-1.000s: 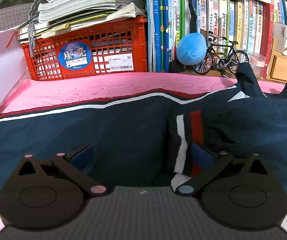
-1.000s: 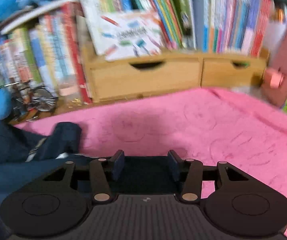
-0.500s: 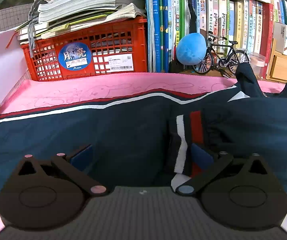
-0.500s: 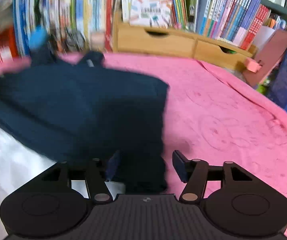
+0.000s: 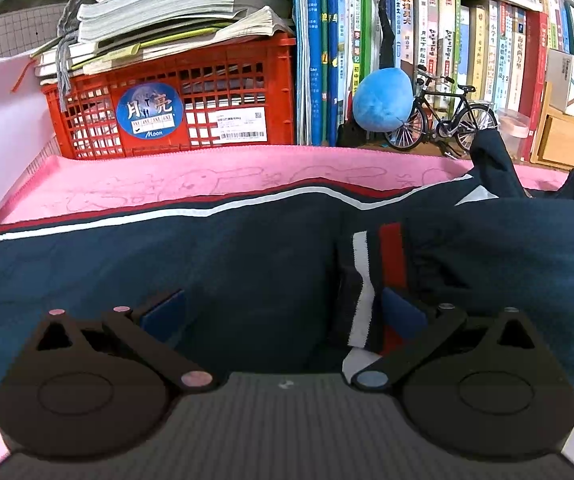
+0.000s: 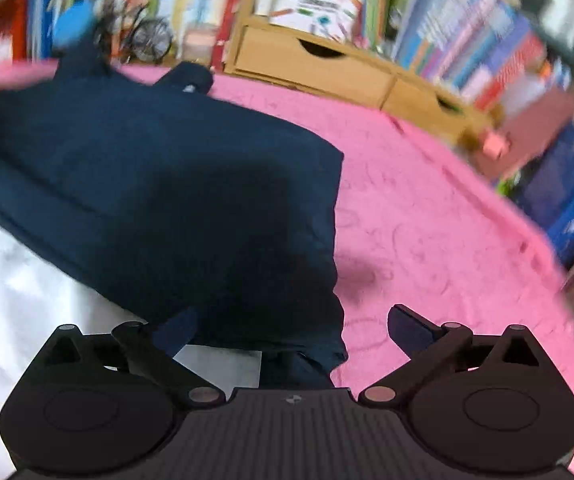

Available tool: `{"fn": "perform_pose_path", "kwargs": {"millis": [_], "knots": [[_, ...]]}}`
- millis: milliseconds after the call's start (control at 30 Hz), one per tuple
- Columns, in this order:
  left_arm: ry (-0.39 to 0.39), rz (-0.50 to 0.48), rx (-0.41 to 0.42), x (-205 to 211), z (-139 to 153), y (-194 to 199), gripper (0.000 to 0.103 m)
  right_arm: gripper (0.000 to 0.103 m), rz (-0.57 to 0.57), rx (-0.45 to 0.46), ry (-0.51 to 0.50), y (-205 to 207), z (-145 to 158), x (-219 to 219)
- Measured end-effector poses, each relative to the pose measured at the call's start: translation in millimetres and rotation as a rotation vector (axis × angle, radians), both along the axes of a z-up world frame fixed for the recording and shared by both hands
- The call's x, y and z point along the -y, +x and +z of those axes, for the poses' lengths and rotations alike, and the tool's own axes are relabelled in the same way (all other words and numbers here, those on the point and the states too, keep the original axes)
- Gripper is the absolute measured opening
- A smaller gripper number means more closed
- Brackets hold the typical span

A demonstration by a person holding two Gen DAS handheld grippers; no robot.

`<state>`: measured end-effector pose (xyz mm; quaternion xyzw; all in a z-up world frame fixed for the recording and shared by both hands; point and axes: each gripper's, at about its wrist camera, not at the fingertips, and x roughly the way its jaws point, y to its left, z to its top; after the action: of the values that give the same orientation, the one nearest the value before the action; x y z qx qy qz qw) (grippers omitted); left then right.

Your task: Fold clothes

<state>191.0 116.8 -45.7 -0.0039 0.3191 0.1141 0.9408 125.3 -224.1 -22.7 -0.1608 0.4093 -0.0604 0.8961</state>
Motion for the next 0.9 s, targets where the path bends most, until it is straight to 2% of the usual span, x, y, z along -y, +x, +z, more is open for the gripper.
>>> {"fn": "perform_pose_path", "kwargs": {"millis": [133,267,400,533,633,733,900], "knots": [[0.046,0.009,-0.004,8,4,-10,0.103,0.103,-0.015,0.130,-0.028,-7,-10,-7],[0.092,0.018,-0.001,15,5,-17,0.103,0.103,-0.074,0.215,0.088,-9,-18,6],[0.107,0.047,0.022,19,1,-22,0.103,0.103,-0.100,0.195,0.192,-8,-18,22],[0.095,0.059,0.021,18,1,-22,0.103,0.103,-0.148,0.165,0.371,-5,-22,44],[0.074,0.058,0.019,15,2,-24,0.103,0.103,-0.148,0.165,0.353,-6,-23,40],[0.062,0.060,-0.022,15,9,-31,0.103,0.103,-0.141,0.159,0.350,-5,-22,40],[0.107,-0.012,-0.014,28,34,-70,0.103,0.103,-0.101,0.106,0.359,-18,-4,34]]}}
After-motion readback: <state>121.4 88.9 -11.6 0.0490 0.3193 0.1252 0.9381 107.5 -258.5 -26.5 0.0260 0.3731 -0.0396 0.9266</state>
